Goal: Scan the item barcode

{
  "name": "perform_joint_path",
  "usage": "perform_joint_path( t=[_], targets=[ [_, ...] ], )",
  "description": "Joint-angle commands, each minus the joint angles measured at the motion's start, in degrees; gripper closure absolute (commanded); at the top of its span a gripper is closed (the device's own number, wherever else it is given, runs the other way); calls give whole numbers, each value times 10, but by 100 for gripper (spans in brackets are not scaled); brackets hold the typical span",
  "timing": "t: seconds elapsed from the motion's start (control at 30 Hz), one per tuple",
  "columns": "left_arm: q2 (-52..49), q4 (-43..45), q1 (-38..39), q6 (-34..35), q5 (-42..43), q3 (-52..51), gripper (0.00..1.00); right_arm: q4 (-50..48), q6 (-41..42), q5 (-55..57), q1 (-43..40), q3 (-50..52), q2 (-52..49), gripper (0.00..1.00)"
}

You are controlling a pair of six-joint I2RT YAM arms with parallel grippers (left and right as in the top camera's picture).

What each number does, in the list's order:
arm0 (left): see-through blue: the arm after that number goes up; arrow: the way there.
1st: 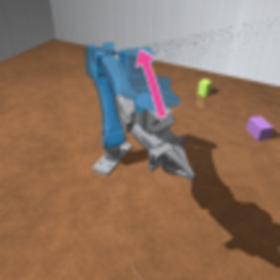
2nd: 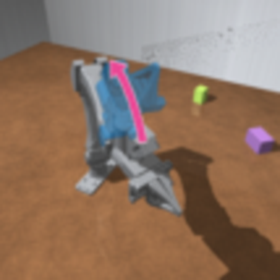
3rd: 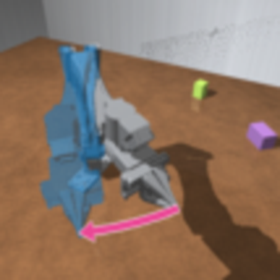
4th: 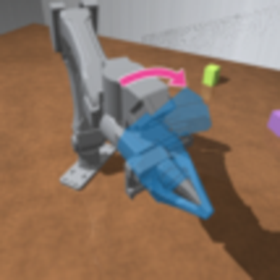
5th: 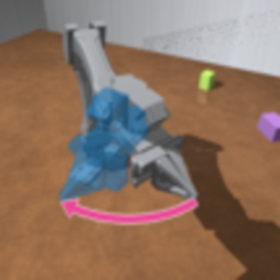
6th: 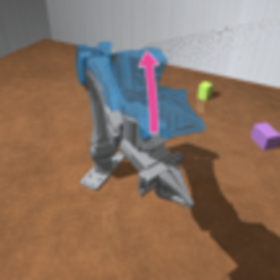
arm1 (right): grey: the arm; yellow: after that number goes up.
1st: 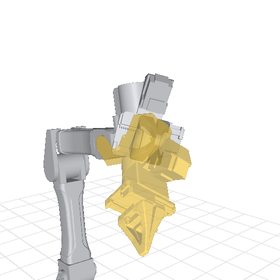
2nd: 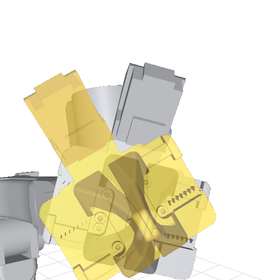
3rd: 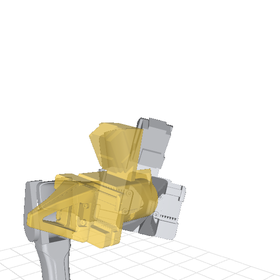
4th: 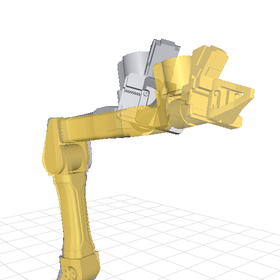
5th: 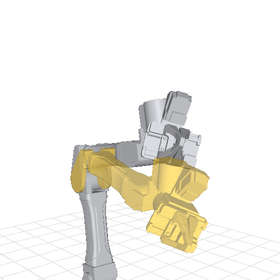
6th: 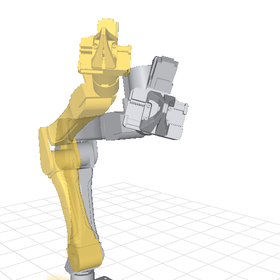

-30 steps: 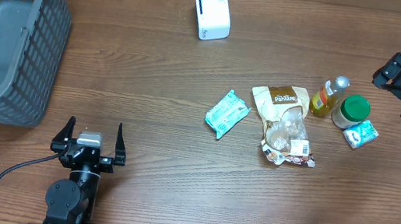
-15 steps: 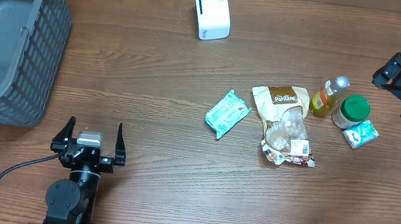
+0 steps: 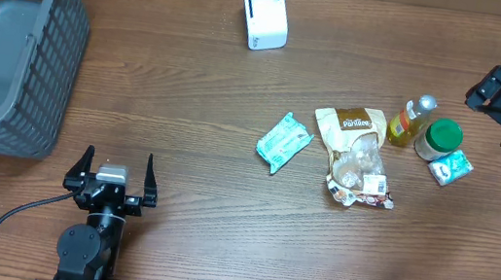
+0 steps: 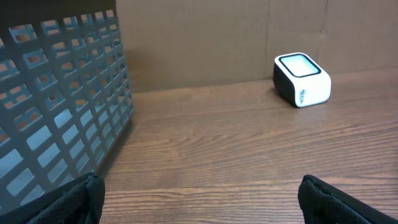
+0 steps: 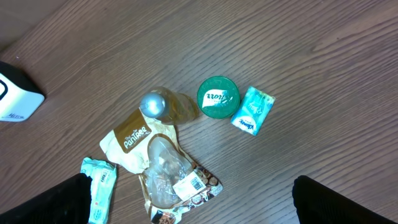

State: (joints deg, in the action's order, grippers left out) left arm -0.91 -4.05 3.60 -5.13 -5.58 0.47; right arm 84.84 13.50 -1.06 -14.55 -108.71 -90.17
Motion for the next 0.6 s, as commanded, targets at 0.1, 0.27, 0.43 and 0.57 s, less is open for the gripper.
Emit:
perform_joint_path(
  t=[0.1, 0.27, 0.43, 0.57],
  targets=[
    [7, 0, -4, -15, -1, -2, 0, -3, 2, 3, 0, -11, 0, 0],
    [7, 0, -4, -15, -1, -2, 1, -3, 2, 3, 0, -11, -1, 0],
    [7, 0, -4, -15, -1, -2, 1, -3, 2, 3, 0, -11, -3, 0],
    [7, 0, -4, -15, -1, -2, 1, -3, 2, 3, 0, -11, 10, 0]
  ],
)
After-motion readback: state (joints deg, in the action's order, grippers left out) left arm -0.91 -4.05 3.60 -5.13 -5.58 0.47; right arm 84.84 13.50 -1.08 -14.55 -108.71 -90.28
